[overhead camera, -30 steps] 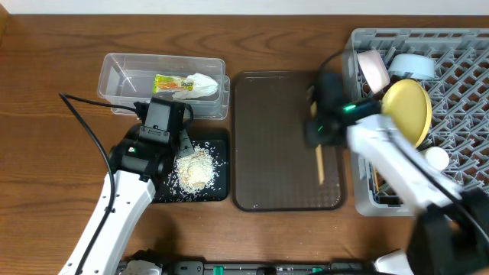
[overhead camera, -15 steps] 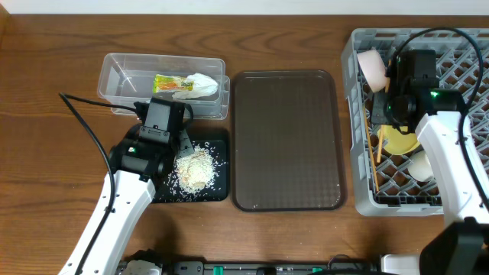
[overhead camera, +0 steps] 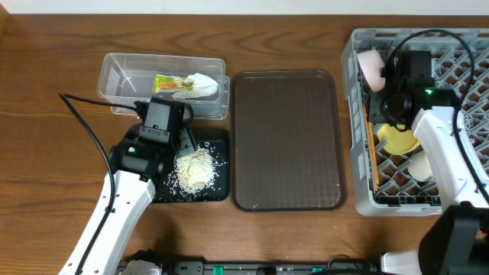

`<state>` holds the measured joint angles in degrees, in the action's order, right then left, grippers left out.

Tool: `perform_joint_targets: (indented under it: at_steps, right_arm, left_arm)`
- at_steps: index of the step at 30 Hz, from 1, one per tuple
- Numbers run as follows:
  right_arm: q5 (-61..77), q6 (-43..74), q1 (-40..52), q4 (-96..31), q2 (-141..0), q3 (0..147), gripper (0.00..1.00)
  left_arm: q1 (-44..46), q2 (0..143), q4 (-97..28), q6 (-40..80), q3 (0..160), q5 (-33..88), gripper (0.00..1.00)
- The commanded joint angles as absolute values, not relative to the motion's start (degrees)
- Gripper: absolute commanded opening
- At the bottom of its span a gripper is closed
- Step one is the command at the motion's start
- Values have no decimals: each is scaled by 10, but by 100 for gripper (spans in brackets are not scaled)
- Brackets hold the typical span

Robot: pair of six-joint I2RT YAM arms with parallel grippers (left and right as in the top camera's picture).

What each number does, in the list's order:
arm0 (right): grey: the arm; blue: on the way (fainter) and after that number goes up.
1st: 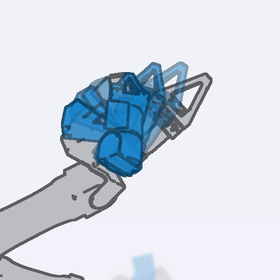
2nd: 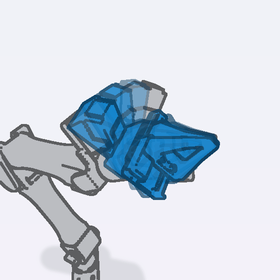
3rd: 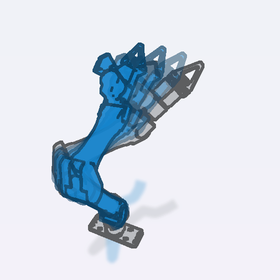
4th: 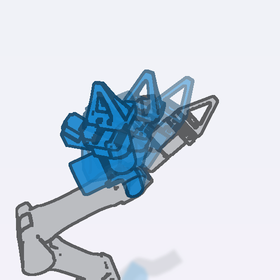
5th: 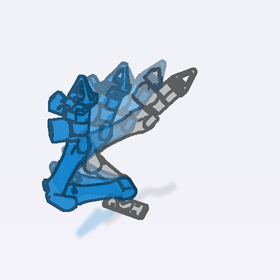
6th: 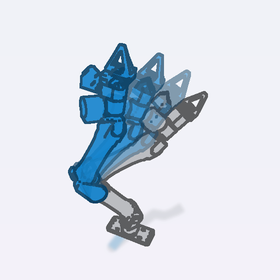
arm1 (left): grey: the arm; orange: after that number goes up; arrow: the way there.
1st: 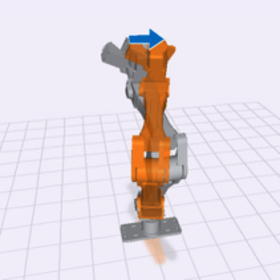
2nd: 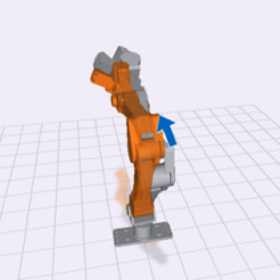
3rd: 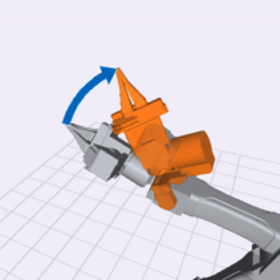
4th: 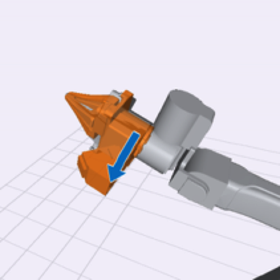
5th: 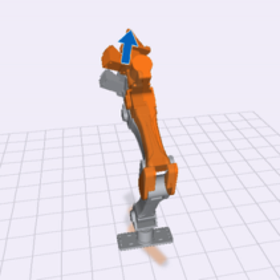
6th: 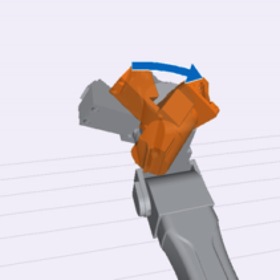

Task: Sort waste into correct bins and load items into the dishwasher rack
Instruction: 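Place the second chopstick into the rack beside the yellow plate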

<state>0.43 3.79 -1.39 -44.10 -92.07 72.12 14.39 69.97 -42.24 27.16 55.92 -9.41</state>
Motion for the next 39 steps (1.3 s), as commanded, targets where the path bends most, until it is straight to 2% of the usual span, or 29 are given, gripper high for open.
perform_joint_targets:
  at_steps: [1, 9, 15, 22, 24, 26, 27, 28, 33, 39]
  right_arm:
    - [111, 17, -14, -418, -886, 734, 36]
    - [119, 3, -14, -449, -889, 732, 40]
    - [118, 37, -14, -520, -876, 725, 50]
    - [103, 52, -14, -484, -756, 611, 55]
    - [100, 52, -14, -457, -690, 559, 62]
    - [86, 51, -14, -435, -615, 509, 74]
    - [76, 51, -14, -428, -577, 488, 82]
    - [64, 51, -14, -421, -537, 467, 98]
    - [30, 51, -14, -430, -400, 419, 99]
    - [30, 51, -14, -491, -318, 416, 99]
  left_arm:
    - [142, 700, -399, 205, 561, -103, 72]
    - [142, 700, -357, 175, 562, -103, 80]
    - [142, 686, -445, 172, 561, -82, 80]
    - [142, 575, -488, 161, 528, -56, 82]
    - [142, 525, -486, 161, 511, -35, 82]
    - [142, 477, -486, 166, 496, -32, 83]
    - [142, 456, -486, 166, 491, -32, 90]
    - [142, 435, -488, 165, 488, -32, 90]
    - [142, 384, -493, 165, 488, -32, 91]
    - [142, 378, -493, 165, 488, -32, 92]
